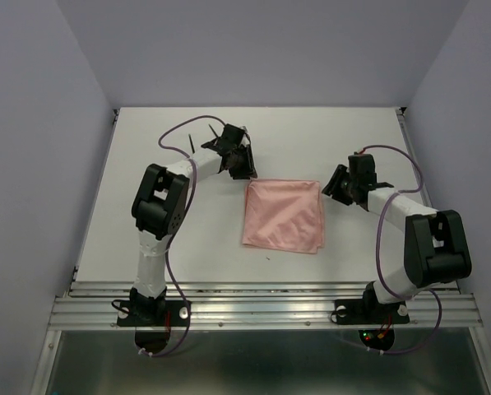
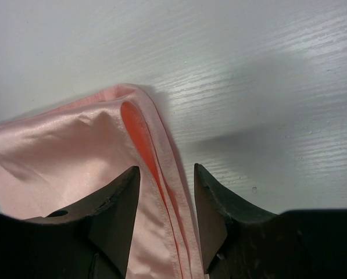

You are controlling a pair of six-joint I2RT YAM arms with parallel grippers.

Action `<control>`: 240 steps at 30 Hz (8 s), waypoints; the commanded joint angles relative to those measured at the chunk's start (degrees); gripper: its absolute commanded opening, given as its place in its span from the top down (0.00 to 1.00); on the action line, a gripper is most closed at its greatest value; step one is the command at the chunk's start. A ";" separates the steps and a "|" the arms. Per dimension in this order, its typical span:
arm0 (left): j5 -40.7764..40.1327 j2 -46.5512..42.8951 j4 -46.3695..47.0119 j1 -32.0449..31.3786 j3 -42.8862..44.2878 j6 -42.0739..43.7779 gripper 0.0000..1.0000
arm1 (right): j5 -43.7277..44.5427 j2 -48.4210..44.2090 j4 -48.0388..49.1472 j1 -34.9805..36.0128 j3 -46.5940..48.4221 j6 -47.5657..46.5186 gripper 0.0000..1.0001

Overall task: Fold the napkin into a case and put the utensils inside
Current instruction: Smooth out the crumpled napkin, then pick up the lower triangle-folded napkin from the center of the board, then fold the 2/3-rectangle-folded napkin at the center of the board.

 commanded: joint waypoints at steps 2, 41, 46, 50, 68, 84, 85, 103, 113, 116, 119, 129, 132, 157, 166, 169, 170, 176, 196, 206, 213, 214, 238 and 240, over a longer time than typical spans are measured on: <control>-4.37 -3.69 -1.41 0.24 1.54 0.53 0.57 | 1.28 -2.34 -1.64 0.67 2.36 -1.44 0.53; -0.60 3.50 -2.56 -10.05 11.64 -3.51 0.81 | -1.53 17.70 -5.25 4.44 14.14 -6.10 0.48; -1.21 8.16 -4.93 -10.13 14.02 -2.81 0.82 | -1.45 16.12 -3.41 4.44 12.65 -5.22 0.72; -1.21 9.57 -4.84 -10.05 12.62 -2.72 0.84 | -0.92 13.83 -2.88 4.44 12.04 -4.96 0.87; -1.21 8.96 -2.38 -9.61 6.55 -2.90 0.85 | 0.40 8.47 -3.76 13.14 14.14 -1.53 0.99; -0.25 7.64 -0.63 -8.91 3.65 -3.33 0.85 | 1.62 15.24 -4.55 19.47 21.52 2.07 0.99; -0.25 7.46 -0.54 -8.90 3.47 -3.34 0.85 | 1.63 14.98 -4.55 19.47 21.27 2.33 0.99; 5.55 -1.68 3.68 -8.20 -2.06 -2.99 0.86 | 7.25 9.35 -4.73 15.08 15.47 -1.09 0.99; 9.86 0.25 5.35 -10.84 2.33 -3.07 0.87 | 6.11 8.91 -4.73 13.50 14.06 -1.71 0.99; 10.65 1.65 6.22 -11.01 3.82 -3.77 0.87 | 6.02 8.91 -4.73 13.50 14.23 -1.71 0.99; 11.35 3.15 6.93 -10.93 5.31 -4.65 0.87 | 5.58 8.91 -4.73 13.50 14.14 -1.88 0.99; 8.90 9.92 4.74 -10.84 12.52 -6.32 0.89 | 4.35 8.12 -4.81 13.50 13.97 -1.79 0.99; 7.84 10.63 4.74 -10.58 13.40 -6.94 0.89 | 3.74 7.94 -4.73 13.50 13.97 -1.97 0.99; 8.89 10.62 6.49 -7.85 8.40 -8.17 0.90 | -2.41 9.70 -3.85 13.50 14.93 -1.53 0.99; 8.63 9.75 7.55 -7.85 6.29 -8.17 0.90 | -3.74 13.30 -2.35 15.69 17.13 1.54 0.99; 8.63 9.84 7.55 -7.85 6.20 -8.17 0.90 | -3.21 15.14 -2.35 16.39 18.27 3.47 0.99; 8.72 9.92 7.55 -7.85 6.20 -8.17 0.90 | -2.95 15.58 -2.35 16.92 18.54 3.83 0.99; 8.89 10.01 7.81 -7.76 5.76 -8.26 0.90 | -1.19 18.40 -2.26 18.59 20.99 6.11 0.99; 9.07 7.99 9.13 -7.85 3.12 -7.99 0.90 | 3.38 25.69 -3.67 20.18 25.57 12.62 0.99; 7.93 0.89 7.11 -6.71 0.84 -6.85 0.89 | 7.24 26.93 -4.63 20.18 23.46 14.03 0.99; 5.65 -7.64 6.05 -3.99 -5.21 -5.27 0.84 | 9.53 26.93 -7.01 20.18 23.55 13.50 0.99; 5.38 -8.35 5.97 -3.81 -6.01 -5.18 0.84 | 9.62 27.01 -7.27 20.18 23.72 13.58 0.99; 5.03 -3.52 11.86 -3.89 -20.96 -4.30 0.89 | 12.35 21.83 -11.05 22.63 27.42 11.21 0.99; 5.03 -3.35 11.86 -3.89 -21.05 -4.13 0.89 | 12.44 21.74 -11.05 22.64 27.94 11.21 0.99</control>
